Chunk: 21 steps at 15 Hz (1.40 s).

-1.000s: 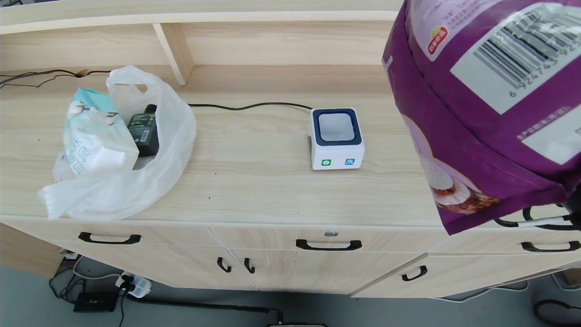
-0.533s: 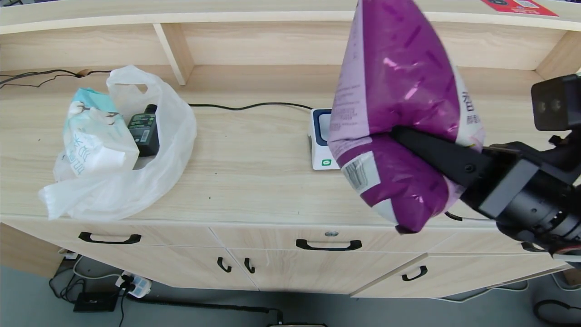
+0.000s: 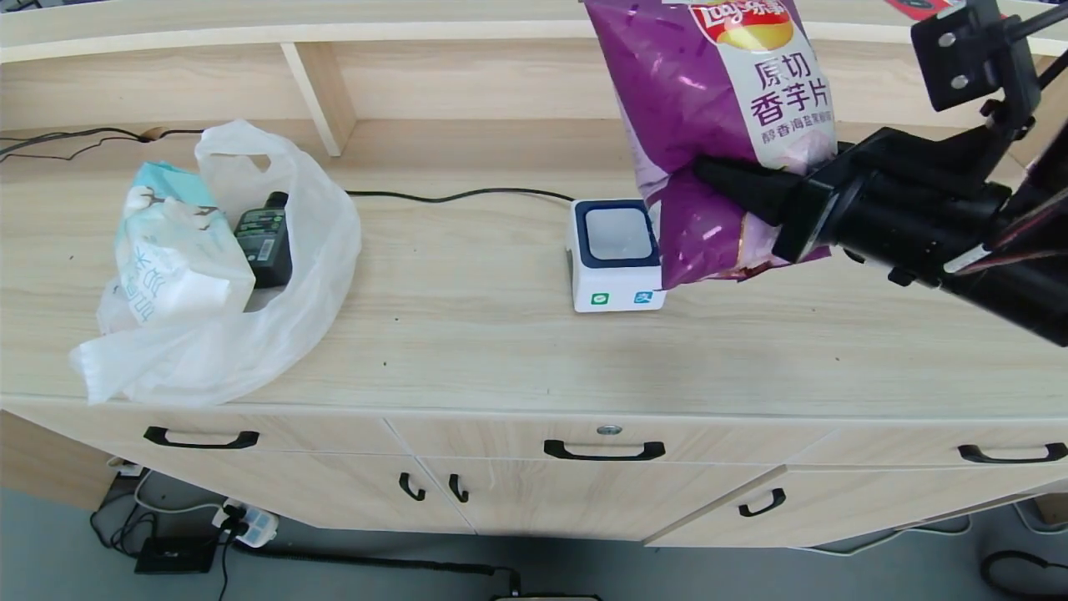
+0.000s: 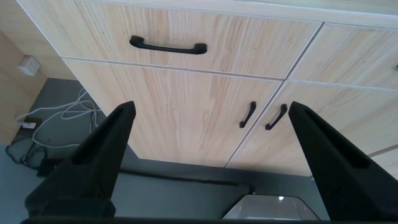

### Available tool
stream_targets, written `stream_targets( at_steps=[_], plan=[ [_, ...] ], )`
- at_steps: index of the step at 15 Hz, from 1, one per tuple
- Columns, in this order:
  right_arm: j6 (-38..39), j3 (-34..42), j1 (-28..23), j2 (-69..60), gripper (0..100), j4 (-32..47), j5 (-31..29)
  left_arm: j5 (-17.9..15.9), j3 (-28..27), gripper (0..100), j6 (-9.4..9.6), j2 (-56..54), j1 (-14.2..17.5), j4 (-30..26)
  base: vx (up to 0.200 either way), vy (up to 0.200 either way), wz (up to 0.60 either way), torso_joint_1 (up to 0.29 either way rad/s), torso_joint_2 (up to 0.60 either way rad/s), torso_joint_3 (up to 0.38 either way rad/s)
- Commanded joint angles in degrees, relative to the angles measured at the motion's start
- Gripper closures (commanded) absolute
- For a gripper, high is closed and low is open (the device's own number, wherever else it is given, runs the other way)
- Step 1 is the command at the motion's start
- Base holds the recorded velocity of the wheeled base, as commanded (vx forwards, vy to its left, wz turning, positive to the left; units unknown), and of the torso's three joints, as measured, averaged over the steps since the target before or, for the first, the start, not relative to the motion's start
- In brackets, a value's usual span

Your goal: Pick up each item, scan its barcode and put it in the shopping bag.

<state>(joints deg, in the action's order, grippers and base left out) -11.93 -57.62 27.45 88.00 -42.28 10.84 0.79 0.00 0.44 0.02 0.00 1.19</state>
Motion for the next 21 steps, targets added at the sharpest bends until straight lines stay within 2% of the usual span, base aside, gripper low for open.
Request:
stream_targets(
  at_steps=[1,3,5,18,21],
  plan=[
    [-4.94,-3.9,-0.03,4.19,100,0.09,-1.61,0.09,0.0,0,0.0,-0.02,0.0,0.04,0.0,0.0,0.0,0.0,0.0,0.0],
    [-9.69,-6.71,-0.12,6.74,100,0.0,-4.6,0.09,0.0,0,0.0,-0.02,0.0,0.04,0.0,0.0,0.0,0.0,0.0,0.0],
    [-9.69,-6.97,0.06,8.59,100,-0.97,-6.09,0.0,0.0,0,0.0,-0.02,0.0,0.04,0.0,0.0,0.0,0.0,0.0,0.0],
    [-8.46,-8.73,1.46,11.93,100,-2.37,-6.09,0.09,0.0,0,0.0,-0.02,0.0,0.04,0.0,0.0,0.0,0.0,0.0,0.0],
    [-5.47,-8.64,2.61,10.35,100,-2.37,-8.64,0.0,0.0,0,0.0,-0.02,0.0,0.04,0.0,0.0,0.0,0.0,0.0,0.0]
  ],
)
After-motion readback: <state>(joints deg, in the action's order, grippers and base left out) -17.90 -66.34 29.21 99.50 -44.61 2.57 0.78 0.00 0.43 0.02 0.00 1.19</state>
